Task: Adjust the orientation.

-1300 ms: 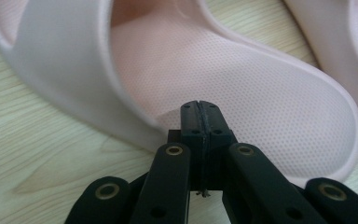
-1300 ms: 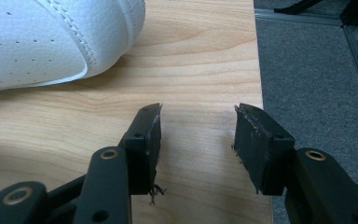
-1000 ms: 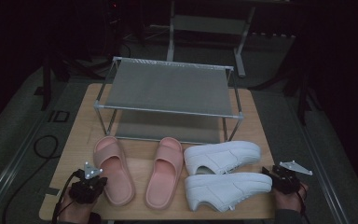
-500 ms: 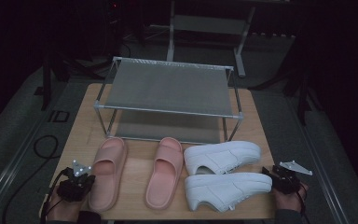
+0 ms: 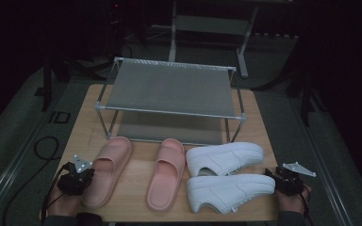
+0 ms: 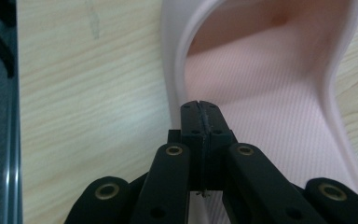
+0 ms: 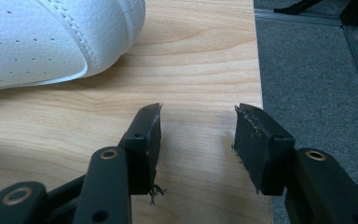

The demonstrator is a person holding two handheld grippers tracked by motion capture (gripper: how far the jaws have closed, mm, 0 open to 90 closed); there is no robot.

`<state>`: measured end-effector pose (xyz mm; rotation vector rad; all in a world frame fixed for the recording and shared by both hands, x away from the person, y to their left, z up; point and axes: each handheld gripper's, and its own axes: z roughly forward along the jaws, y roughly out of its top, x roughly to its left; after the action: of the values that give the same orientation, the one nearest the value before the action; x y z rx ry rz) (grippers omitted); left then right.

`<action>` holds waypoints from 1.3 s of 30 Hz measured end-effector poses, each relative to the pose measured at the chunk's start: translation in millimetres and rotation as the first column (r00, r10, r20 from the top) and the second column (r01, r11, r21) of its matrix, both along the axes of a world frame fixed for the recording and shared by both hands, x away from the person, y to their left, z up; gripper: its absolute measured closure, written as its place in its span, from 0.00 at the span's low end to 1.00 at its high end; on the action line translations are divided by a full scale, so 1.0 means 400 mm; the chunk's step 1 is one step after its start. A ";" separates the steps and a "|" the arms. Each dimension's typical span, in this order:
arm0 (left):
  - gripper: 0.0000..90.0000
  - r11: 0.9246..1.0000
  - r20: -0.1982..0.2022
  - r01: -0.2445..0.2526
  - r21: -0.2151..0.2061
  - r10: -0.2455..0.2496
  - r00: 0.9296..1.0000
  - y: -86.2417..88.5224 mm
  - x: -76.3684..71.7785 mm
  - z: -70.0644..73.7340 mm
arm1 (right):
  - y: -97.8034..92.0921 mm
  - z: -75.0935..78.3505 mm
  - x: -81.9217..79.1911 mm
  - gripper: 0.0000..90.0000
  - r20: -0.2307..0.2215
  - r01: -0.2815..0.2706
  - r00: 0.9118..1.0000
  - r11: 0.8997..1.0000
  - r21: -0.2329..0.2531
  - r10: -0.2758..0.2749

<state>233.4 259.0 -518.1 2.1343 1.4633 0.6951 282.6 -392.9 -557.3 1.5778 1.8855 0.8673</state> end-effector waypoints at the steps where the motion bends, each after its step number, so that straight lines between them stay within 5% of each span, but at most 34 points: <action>1: 1.00 1.000 0.005 0.010 0.005 -0.011 1.000 -0.006 0.006 0.001 | 0.000 0.000 0.000 0.55 0.000 0.000 1.000 1.000 0.000 0.000; 10: 1.00 0.993 0.045 0.106 -0.052 -0.104 0.994 -0.071 0.056 0.024 | 0.000 0.000 0.000 0.55 0.000 0.001 1.000 1.000 0.000 -0.001; 15: 1.00 0.980 0.053 0.181 -0.079 -0.177 0.983 -0.112 0.079 0.021 | 0.001 0.000 -0.002 0.55 -0.001 0.004 1.000 1.000 0.001 -0.004; 27: 1.00 0.959 0.090 0.263 -0.105 -0.255 0.963 -0.159 0.098 0.020 | 0.001 0.000 -0.003 0.55 -0.002 0.005 1.000 1.000 0.000 -0.005; 39: 1.00 0.944 0.088 0.308 -0.118 -0.299 0.950 -0.219 0.132 0.023 | 0.000 0.000 -0.003 0.55 -0.001 0.004 1.000 1.000 0.000 -0.004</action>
<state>286.3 171.3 -508.7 2.1467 1.0786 0.5364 281.4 -392.8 -557.3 1.5817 1.8831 0.8647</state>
